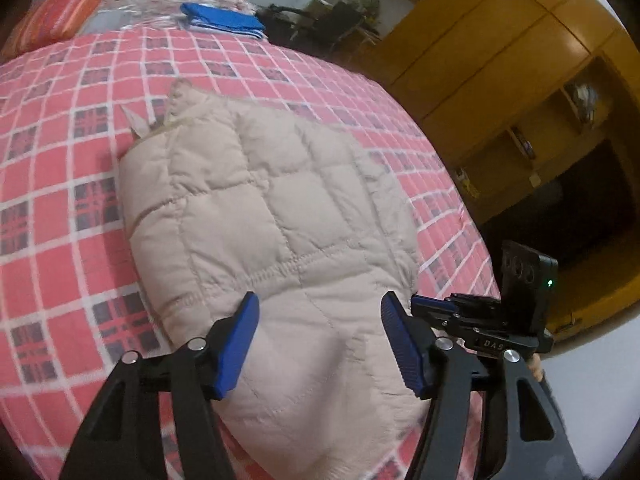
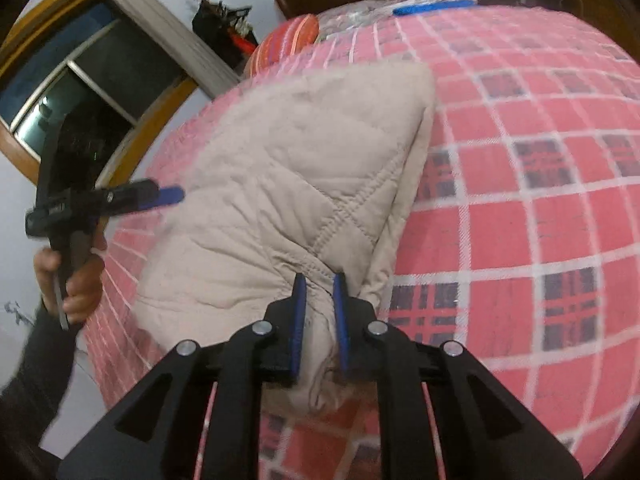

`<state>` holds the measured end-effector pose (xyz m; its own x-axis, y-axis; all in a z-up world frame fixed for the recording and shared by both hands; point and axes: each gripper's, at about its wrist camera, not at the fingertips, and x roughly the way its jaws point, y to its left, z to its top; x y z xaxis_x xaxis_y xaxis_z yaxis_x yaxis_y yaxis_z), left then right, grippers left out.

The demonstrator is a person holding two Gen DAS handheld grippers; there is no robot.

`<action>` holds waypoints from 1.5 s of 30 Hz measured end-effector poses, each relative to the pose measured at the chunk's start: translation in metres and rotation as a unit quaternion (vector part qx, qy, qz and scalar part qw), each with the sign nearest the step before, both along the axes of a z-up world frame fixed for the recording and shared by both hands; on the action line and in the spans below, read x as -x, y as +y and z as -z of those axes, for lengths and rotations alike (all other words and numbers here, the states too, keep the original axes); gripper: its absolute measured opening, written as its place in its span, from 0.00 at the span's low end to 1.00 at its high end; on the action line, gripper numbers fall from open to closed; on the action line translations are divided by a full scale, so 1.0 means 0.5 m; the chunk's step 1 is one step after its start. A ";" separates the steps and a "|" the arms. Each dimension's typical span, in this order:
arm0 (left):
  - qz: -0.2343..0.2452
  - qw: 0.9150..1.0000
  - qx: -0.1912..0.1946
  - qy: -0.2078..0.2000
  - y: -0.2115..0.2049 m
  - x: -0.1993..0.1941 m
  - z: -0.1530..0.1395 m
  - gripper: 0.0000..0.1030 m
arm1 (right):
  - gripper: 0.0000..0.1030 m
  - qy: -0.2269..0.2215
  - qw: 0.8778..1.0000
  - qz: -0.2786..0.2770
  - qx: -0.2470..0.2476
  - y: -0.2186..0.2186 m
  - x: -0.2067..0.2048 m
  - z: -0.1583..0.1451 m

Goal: Fold large clothes

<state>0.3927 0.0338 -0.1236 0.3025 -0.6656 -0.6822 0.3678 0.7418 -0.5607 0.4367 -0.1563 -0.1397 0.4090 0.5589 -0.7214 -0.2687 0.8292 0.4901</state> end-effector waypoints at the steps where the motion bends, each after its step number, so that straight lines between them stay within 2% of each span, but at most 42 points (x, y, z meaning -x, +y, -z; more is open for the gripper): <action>1: 0.009 1.000 0.006 -0.011 -0.001 0.023 -0.019 0.62 | 0.17 -0.019 1.000 0.003 0.000 -0.008 0.019 -0.033; 3: 0.042 0.998 0.022 -0.032 -0.004 0.086 -0.043 0.64 | 0.17 -0.038 0.999 0.000 -0.008 -0.016 0.051 -0.069; 5: 0.062 0.997 0.025 -0.026 -0.011 0.128 -0.022 0.64 | 0.17 -0.047 0.999 -0.006 0.001 -0.010 0.074 -0.081; 8: 0.067 0.998 -0.008 -0.009 -0.031 0.160 0.048 0.64 | 0.16 -0.028 0.999 -0.004 0.023 0.008 0.077 -0.041; 10: 0.058 0.998 -0.002 0.003 -0.029 0.162 0.085 0.63 | 0.09 -0.005 0.999 0.007 0.034 0.009 0.066 0.014; 14: 0.058 0.998 -0.002 0.000 -0.032 0.160 0.104 0.63 | 0.05 0.003 0.999 0.018 0.026 0.007 0.049 0.054; 18: 0.052 0.998 0.007 0.018 -0.020 0.161 0.089 0.65 | 0.05 0.022 0.999 0.017 0.023 0.000 0.042 0.044; 20: 0.051 0.998 0.023 0.024 -0.001 0.169 0.058 0.70 | 0.11 0.037 0.999 0.014 -0.011 -0.020 0.040 0.011; 21: 0.048 0.998 0.031 0.020 0.005 0.169 0.046 0.78 | 0.17 0.040 0.998 0.021 -0.037 -0.041 0.032 -0.012; 22: 0.043 0.998 0.038 0.013 0.017 0.177 0.035 0.82 | 0.25 0.039 0.997 0.034 -0.061 -0.065 0.024 -0.033; 24: 0.025 0.998 0.065 0.012 0.059 0.187 0.018 0.89 | 0.76 0.046 0.993 0.052 -0.092 -0.102 0.003 -0.049; 25: 0.017 0.997 0.078 0.020 0.077 0.187 0.021 0.89 | 0.80 0.054 0.991 0.060 -0.108 -0.120 -0.020 -0.055; 27: 0.001 0.995 0.092 0.042 0.105 0.182 0.040 0.90 | 0.81 0.070 0.986 0.064 -0.136 -0.142 -0.061 -0.056; 30: -0.029 0.993 0.090 0.076 0.142 0.173 0.087 0.90 | 0.86 0.103 0.979 0.055 -0.166 -0.148 -0.127 -0.038; 34: -0.056 0.981 0.138 0.126 0.160 0.153 0.149 0.90 | 0.86 0.142 0.973 0.030 -0.177 -0.128 -0.204 0.004; 37: -0.065 0.974 0.163 0.142 0.161 0.143 0.177 0.90 | 0.86 0.158 0.969 0.017 -0.188 -0.111 -0.232 0.030; 45: -0.061 0.968 0.192 0.149 0.140 0.122 0.218 0.90 | 0.86 0.177 0.966 -0.013 -0.190 -0.080 -0.268 0.066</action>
<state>0.3315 0.1039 -0.2327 0.2225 -0.8597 -0.4598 0.0699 0.4845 -0.8720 0.5708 -0.1962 -0.1729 0.1568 0.8175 -0.5542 -0.0459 0.5666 0.8227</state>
